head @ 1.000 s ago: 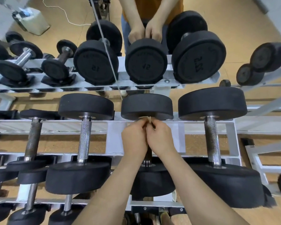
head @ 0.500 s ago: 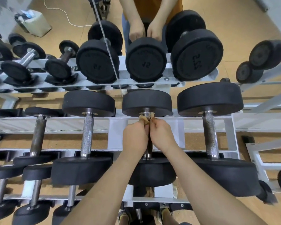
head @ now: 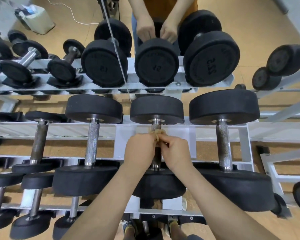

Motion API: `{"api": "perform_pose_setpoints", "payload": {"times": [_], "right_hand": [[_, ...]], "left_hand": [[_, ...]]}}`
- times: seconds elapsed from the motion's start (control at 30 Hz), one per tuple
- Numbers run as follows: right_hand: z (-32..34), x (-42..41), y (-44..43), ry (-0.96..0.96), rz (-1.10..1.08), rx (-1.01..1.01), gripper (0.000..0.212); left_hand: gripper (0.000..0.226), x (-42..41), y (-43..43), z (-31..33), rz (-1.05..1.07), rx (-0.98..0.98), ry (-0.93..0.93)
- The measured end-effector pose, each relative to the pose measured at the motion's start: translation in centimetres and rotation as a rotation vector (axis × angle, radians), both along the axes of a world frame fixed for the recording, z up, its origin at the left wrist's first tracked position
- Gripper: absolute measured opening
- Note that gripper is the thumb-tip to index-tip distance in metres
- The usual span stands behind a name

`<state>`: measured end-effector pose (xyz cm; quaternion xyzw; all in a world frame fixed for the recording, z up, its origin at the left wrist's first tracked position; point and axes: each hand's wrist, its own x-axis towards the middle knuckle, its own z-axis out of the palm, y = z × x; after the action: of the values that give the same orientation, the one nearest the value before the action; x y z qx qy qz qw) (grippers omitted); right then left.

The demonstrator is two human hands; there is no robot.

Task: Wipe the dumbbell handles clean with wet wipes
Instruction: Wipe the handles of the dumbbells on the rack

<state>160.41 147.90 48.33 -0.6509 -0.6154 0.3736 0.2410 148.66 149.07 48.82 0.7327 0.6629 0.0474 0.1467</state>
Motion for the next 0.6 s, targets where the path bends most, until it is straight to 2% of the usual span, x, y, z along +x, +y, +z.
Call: {"api": "perform_pose_setpoints", "payload": {"times": [0.17, 0.23, 0.3, 0.33, 0.4, 0.47, 0.53, 0.6], "right_hand": [[0.8, 1.7, -0.9, -0.055, 0.2, -0.1, 0.025], [0.6, 1.8, 0.2, -0.096, 0.249, -0.112, 0.025], [0.5, 1.9, 1.3, -0.118, 0.298, -0.107, 0.024], [0.7, 1.9, 2.0, -0.138, 0.301, -0.066, 0.023], [0.6, 1.9, 3.6, -0.21, 0.25, 0.178, 0.021], [0.2, 1.3, 4.3, -0.285, 0.245, 0.425, 0.024], [-1.5, 1.0, 3.8, -0.375, 0.39, 0.566, 0.033], [-3.3, 1.2, 2.9, -0.402, 0.516, 0.583, 0.041]], "left_hand": [[0.016, -1.1, -2.1, -0.2, 0.086, -0.213, -0.44], [0.019, -1.1, -2.2, -0.3, 0.123, -0.321, -0.552], [0.024, -1.1, -2.5, -0.3, 0.177, -0.342, -0.623], [0.027, -1.2, -2.7, -0.3, 0.226, -0.335, -0.686], [0.032, -1.5, -3.5, -0.2, 0.3, -0.278, -0.791], [0.033, -1.4, -4.7, -0.1, 0.311, -0.226, -0.747], [0.03, -1.1, -6.0, -0.3, 0.344, -0.167, -0.689], [0.029, -0.9, -6.8, -0.6, 0.419, -0.101, -0.687]]}}
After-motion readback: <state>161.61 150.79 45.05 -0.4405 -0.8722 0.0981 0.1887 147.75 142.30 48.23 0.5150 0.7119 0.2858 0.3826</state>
